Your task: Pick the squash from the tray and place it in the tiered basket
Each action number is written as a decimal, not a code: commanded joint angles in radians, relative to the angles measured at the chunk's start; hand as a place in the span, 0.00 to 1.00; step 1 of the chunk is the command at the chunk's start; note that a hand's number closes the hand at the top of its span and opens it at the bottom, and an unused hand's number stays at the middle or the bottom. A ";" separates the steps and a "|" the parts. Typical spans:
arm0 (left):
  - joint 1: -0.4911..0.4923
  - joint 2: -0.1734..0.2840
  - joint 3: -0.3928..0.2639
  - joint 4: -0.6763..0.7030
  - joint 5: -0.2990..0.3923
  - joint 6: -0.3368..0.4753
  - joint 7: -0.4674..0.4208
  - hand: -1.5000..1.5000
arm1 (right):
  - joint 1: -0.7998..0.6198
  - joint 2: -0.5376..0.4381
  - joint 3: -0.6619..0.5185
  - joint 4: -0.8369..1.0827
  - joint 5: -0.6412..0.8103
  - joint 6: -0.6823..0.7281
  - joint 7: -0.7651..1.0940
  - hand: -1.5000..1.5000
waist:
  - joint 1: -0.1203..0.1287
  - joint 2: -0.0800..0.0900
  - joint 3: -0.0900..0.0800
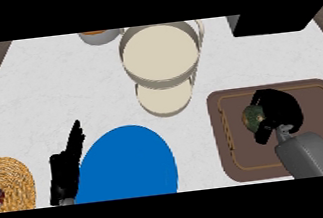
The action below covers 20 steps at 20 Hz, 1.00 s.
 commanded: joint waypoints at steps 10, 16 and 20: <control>0.027 0.025 0.042 -0.006 0.022 -0.017 0.012 0.50 | 0.133 0.109 0.044 -0.701 -0.157 0.082 0.045 1.00 | -0.038 -0.003 0.009; 0.025 0.011 0.033 0.011 0.010 -0.020 -0.034 0.50 | 0.035 0.066 -0.041 -1.035 -0.202 0.201 0.173 1.00 | -0.026 0.001 0.009; 0.036 0.039 0.056 -0.020 0.031 -0.053 -0.007 0.50 | -0.109 0.036 -0.091 -1.089 -0.232 0.329 0.276 1.00 | -0.006 0.006 0.010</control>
